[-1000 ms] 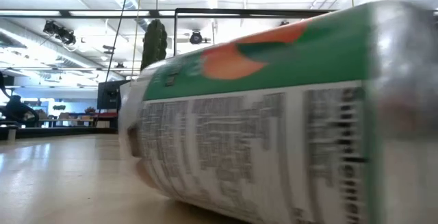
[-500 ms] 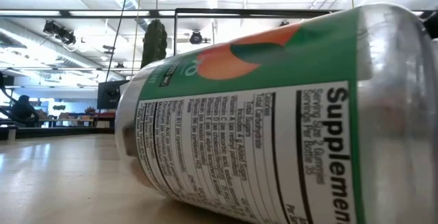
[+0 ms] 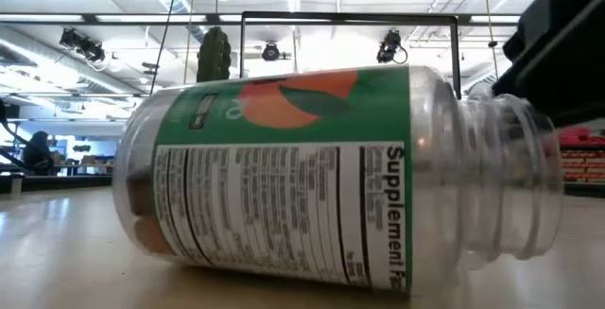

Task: Pick and place medicine bottles onto shelf by color
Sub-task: Close the lid of the green medicine bottle

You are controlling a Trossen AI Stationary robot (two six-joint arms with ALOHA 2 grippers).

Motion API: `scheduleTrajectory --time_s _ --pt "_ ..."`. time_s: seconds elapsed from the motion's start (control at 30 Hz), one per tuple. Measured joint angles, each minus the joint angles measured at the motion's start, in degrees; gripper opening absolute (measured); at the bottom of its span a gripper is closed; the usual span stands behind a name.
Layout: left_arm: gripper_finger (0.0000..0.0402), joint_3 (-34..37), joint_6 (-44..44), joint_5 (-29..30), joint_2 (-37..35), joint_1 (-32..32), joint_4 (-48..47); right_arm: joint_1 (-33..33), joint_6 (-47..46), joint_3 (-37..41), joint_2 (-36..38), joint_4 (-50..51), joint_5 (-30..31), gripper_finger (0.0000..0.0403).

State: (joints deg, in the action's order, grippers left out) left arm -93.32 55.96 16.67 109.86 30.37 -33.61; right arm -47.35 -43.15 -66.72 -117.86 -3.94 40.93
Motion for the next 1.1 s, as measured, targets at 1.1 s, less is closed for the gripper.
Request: scheduleTrajectory --time_s 1.1 --pt "0.0248 0.00 -0.20 0.00 0.00 0.00 0.00 4.12 5.68 -0.02 0.00 1.11 -0.86 0.0217"
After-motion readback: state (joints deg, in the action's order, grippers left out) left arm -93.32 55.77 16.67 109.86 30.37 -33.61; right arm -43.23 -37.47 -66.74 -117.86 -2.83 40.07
